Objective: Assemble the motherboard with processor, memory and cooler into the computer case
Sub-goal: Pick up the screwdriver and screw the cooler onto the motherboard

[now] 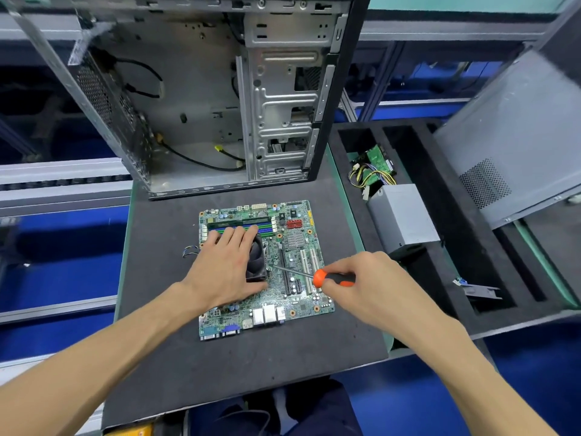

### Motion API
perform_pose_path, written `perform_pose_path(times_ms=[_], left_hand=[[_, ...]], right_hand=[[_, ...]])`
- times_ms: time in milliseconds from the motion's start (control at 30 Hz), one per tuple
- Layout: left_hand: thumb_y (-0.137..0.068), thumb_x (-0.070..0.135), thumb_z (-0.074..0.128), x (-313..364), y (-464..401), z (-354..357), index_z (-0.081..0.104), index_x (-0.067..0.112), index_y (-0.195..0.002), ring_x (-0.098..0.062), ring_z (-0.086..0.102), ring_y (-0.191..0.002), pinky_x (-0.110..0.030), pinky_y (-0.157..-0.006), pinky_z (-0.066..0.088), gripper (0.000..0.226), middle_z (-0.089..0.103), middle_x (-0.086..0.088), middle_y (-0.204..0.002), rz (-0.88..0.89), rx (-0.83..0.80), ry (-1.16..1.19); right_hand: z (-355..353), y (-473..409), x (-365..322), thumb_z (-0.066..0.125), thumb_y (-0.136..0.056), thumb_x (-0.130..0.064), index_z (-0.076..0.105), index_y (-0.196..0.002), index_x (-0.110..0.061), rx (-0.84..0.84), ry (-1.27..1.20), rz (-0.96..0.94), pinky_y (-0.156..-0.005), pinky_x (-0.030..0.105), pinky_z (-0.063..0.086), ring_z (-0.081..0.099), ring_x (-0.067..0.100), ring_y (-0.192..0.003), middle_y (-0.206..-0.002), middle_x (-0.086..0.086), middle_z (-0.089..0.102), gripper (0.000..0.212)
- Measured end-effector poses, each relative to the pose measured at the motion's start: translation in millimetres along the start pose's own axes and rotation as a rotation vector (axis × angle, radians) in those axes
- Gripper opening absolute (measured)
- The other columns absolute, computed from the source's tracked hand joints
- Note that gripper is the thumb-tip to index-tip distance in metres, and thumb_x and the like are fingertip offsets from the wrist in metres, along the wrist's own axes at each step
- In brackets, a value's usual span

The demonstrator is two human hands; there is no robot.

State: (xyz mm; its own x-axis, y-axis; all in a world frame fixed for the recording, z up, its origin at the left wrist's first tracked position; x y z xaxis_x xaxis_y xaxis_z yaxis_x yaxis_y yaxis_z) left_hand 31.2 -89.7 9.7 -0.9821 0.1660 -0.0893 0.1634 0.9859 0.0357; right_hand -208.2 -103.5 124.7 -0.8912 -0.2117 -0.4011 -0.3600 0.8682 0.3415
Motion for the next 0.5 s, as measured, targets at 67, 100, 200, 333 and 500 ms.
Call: perform_pose_path(times_ms=[67, 100, 200, 333, 500], left_hand=[[-0.069, 0.085, 0.042, 0.0, -0.2, 1.2, 0.04, 0.004, -0.144, -0.028, 0.051, -0.105, -0.044, -0.091, 0.039, 0.11, 0.057, -0.008, -0.12, -0.01, 0.001, 0.009], [-0.069, 0.084, 0.044, 0.0, -0.5, 1.4, 0.041, 0.004, -0.144, -0.028, 0.052, -0.104, -0.044, -0.091, 0.039, 0.11, 0.057, -0.008, -0.12, -0.011, 0.003, 0.012], [-0.069, 0.082, 0.046, -0.1, -0.5, 2.4, 0.043, 0.003, -0.143, -0.028, 0.052, -0.103, -0.044, -0.09, 0.039, 0.108, 0.057, -0.008, -0.119, -0.008, 0.008, 0.02], [-0.069, 0.081, 0.046, -0.2, -0.2, 1.8, 0.043, 0.004, -0.142, -0.028, 0.051, -0.103, -0.044, -0.089, 0.039, 0.106, 0.057, -0.008, -0.119, -0.008, -0.001, 0.03], [-0.07, 0.08, 0.043, 0.3, 0.1, 0.1, 0.041, 0.005, -0.143, -0.028, 0.05, -0.106, -0.043, -0.092, 0.038, 0.105, 0.056, -0.007, -0.122, -0.009, -0.009, 0.032]], right_hand=[[0.4, -1.1, -1.8, 0.054, -0.09, -0.056, 0.075, -0.1, -0.03, -0.015, 0.029, 0.012, -0.07, 0.034, 0.057, 0.064, 0.022, -0.074, -0.072, -0.002, 0.07, 0.035], [0.8, -1.4, -3.1, 0.054, -0.09, -0.056, 0.074, -0.101, -0.029, -0.024, 0.042, 0.015, -0.07, 0.034, 0.057, 0.064, 0.022, -0.074, -0.073, -0.002, 0.07, 0.035], [0.6, -2.6, -7.3, 0.054, -0.09, -0.054, 0.074, -0.102, -0.026, -0.03, 0.071, 0.024, -0.068, 0.032, 0.056, 0.064, 0.023, -0.074, -0.073, -0.001, 0.07, 0.036], [-6.1, -2.8, -20.8, 0.054, -0.091, -0.051, 0.074, -0.1, -0.025, -0.05, 0.172, 0.004, -0.065, 0.031, 0.054, 0.063, 0.024, -0.074, -0.073, -0.002, 0.07, 0.033], [-22.2, -9.7, -72.3, 0.052, -0.094, -0.036, 0.042, -0.065, -0.017, -0.022, 0.613, -0.25, -0.052, 0.03, 0.028, 0.038, 0.028, -0.057, -0.061, -0.001, 0.036, 0.035]])
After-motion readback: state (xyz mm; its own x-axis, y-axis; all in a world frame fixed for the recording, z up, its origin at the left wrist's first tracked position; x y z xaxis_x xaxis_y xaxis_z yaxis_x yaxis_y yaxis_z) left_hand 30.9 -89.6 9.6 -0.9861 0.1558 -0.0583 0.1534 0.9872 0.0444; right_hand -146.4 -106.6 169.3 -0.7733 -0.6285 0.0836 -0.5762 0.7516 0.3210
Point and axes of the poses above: each hand's wrist, its own y-axis away from the middle knuckle, its own z-axis out of the palm, x = y × z, the point moved 3 cm from there along -y, towards the middle knuckle
